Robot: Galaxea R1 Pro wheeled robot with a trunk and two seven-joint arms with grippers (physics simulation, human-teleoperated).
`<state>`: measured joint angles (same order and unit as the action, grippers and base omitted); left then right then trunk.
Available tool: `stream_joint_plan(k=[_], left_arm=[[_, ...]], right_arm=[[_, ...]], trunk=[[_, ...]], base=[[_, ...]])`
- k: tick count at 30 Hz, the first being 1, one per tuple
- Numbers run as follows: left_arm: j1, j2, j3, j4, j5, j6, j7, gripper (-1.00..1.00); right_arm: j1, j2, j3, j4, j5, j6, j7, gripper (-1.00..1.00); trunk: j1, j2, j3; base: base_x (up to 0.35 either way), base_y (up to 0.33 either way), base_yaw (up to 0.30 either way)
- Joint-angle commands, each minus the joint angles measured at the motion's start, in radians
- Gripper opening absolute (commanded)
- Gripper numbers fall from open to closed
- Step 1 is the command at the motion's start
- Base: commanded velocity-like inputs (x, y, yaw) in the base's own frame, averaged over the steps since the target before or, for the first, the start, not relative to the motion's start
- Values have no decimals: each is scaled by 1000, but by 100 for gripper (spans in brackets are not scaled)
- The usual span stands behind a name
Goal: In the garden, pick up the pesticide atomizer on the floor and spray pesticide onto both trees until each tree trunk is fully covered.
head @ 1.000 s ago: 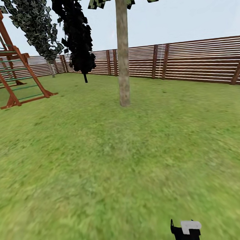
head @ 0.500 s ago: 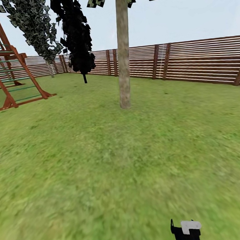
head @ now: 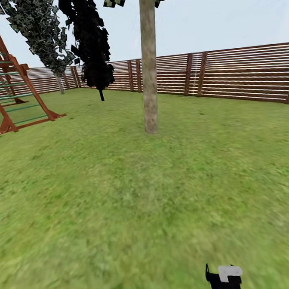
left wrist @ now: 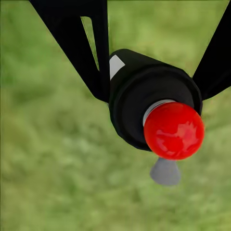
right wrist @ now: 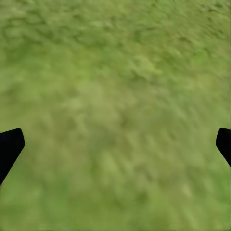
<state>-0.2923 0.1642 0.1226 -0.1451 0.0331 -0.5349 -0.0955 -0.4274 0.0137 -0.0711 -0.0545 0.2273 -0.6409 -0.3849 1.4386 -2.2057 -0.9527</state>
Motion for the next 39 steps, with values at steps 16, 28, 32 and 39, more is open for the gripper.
stream_joint_plan(k=[16,28,32,39], left_arm=[[-1,0,8,1,4,-2,-10,-100],[-1,0,8,1,4,-2,-10,-100],[-1,0,8,1,4,-2,-10,-100],[-1,0,8,1,4,-3,-10,-100]], right_arm=[[-1,3,-7,1,11,-2,-6,100],[-1,2,-7,1,10,-2,-7,100],[-1,1,-7,1,9,-2,-7,100],[-1,1,-7,1,10,-2,-6,100]], trunk=[[0,0,-1],[0,0,-1],[0,0,-1],[0,0,-1]], base=[[338,0,0],[338,0,0],[338,0,0],[338,0,0]])
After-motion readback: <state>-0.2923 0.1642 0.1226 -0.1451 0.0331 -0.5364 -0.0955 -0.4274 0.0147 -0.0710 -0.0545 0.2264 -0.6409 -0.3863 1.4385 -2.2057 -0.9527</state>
